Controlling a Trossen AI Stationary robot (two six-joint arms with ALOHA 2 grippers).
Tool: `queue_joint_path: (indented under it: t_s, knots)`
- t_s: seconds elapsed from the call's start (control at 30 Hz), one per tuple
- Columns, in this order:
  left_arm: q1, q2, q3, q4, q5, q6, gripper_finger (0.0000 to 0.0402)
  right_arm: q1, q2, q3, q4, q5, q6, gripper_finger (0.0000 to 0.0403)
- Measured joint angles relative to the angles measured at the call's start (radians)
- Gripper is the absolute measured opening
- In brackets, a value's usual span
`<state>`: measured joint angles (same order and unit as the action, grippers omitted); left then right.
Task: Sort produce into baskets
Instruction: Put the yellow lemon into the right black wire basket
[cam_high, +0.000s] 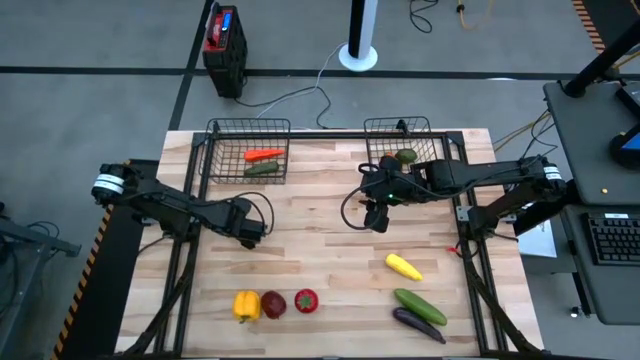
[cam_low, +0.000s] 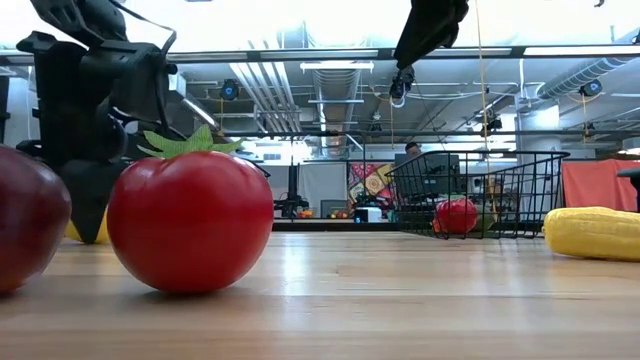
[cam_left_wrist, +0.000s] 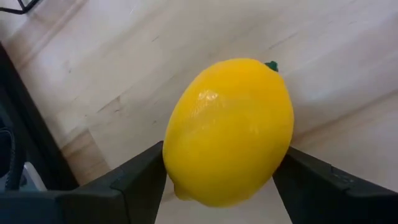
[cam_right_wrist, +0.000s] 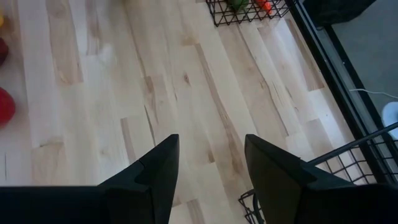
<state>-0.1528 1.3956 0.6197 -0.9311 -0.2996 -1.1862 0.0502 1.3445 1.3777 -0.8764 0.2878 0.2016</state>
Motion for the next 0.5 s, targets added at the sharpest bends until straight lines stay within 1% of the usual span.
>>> queue_joint_path:
  t_s: [0.1, 0.27, 0.37, 0.5]
  knots:
    - [0.0, 0.0, 0.003, 0.003, -0.001, 0.0, 0.0234, 0.0, 0.0, 0.0, 0.0, 0.0, 0.008, 0.0176]
    - [-0.001, 0.0, 0.003, 0.002, -0.009, 0.0, 0.0185, 0.0, 0.0, 0.0, 0.0, 0.0, 0.007, 0.0176]
    - [-0.003, -0.001, 0.003, 0.007, -0.034, 0.013, 0.0182, 0.0, 0.0, -0.004, 0.001, 0.0, -0.014, 0.0176]
    - [-0.016, -0.014, 0.022, 0.043, -0.061, 0.092, 0.0181, 0.0, -0.001, -0.039, 0.002, -0.023, -0.036, 0.0176]
